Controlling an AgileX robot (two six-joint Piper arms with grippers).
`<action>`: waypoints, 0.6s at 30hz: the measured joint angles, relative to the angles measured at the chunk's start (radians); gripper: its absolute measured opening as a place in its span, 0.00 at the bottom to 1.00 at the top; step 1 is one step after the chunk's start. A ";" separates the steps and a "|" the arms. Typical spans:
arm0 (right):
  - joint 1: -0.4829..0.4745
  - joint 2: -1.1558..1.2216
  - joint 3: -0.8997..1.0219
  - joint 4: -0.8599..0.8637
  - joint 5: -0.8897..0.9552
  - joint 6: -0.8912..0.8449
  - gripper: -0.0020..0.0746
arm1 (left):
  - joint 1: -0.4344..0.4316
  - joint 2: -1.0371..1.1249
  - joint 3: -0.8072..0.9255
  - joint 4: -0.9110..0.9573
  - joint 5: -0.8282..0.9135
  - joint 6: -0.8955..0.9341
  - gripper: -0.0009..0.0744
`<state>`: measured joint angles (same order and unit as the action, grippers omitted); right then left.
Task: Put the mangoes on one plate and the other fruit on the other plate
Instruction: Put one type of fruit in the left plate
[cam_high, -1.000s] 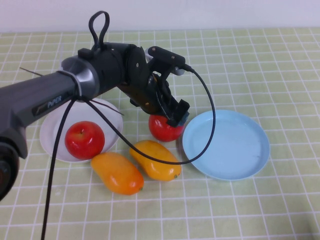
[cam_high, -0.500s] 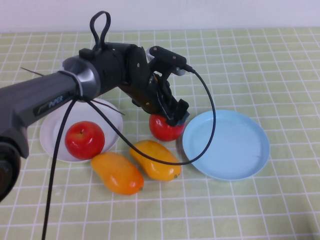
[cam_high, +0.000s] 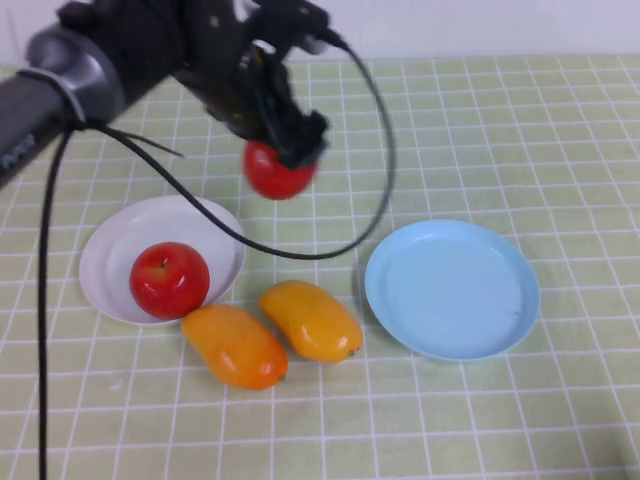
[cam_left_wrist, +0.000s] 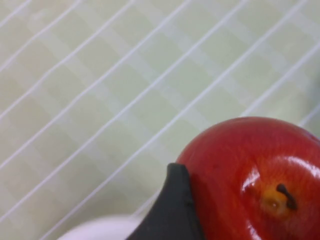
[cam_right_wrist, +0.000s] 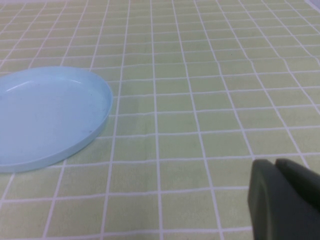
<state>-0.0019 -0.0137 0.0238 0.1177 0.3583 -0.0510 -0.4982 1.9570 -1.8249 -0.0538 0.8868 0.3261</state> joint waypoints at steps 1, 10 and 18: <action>0.000 0.000 0.000 0.000 0.000 0.000 0.01 | 0.022 0.000 -0.007 0.029 0.023 0.000 0.77; 0.000 0.000 0.000 0.000 0.000 0.000 0.01 | 0.122 0.008 -0.007 0.146 0.134 -0.103 0.77; 0.000 0.000 0.000 0.000 0.000 0.000 0.01 | 0.148 0.045 0.005 0.168 0.166 -0.133 0.77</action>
<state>-0.0019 -0.0137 0.0238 0.1177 0.3583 -0.0510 -0.3498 2.0022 -1.8196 0.1140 1.0529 0.1933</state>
